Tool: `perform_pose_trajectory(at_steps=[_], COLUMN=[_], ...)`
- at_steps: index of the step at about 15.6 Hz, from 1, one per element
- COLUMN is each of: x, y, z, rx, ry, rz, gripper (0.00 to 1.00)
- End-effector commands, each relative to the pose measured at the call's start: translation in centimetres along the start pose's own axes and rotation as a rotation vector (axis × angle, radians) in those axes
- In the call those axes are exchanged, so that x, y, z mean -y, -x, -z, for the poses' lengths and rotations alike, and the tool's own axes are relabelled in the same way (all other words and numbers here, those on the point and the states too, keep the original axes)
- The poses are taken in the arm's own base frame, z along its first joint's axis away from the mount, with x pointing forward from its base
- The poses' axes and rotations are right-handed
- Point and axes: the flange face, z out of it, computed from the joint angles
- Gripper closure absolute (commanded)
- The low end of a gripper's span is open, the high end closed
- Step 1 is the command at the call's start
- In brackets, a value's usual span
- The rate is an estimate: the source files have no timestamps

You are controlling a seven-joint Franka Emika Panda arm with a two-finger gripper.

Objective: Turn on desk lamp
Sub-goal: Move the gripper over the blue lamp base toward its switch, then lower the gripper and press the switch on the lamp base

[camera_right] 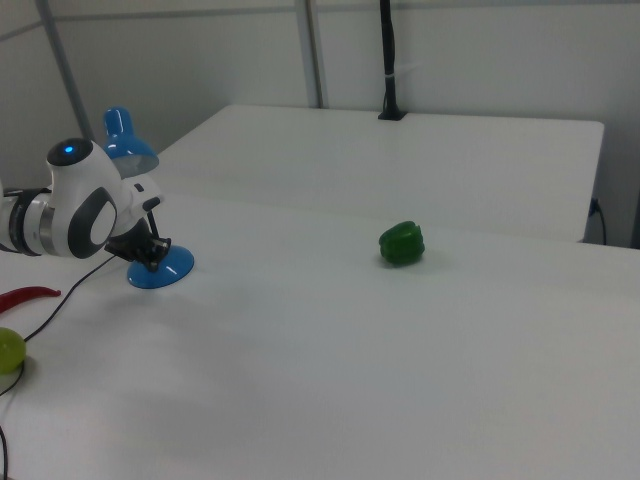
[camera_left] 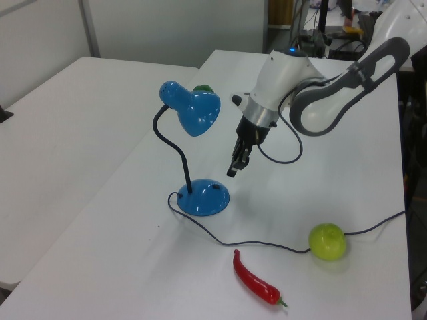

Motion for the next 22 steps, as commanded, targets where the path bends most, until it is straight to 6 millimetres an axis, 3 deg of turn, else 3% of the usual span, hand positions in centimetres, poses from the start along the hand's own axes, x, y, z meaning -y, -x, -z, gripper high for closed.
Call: perform_pose_trajectory(at_steps=[1, 7, 15, 22], x=[0.7, 0.6, 1.6, 2.4], y=[-0.5, -2.2, -2.1, -2.1], z=[-1.1, -1.8, -3.3, -3.5], rx=[-0.039, -0.064, -0.093, -0.102], ry=[-0.015, -0.022, -0.027, -0.036], rz=[-0.006, -0.02, -0.007, 0.005], gripper=[1.0, 1.0, 1.0, 1.0])
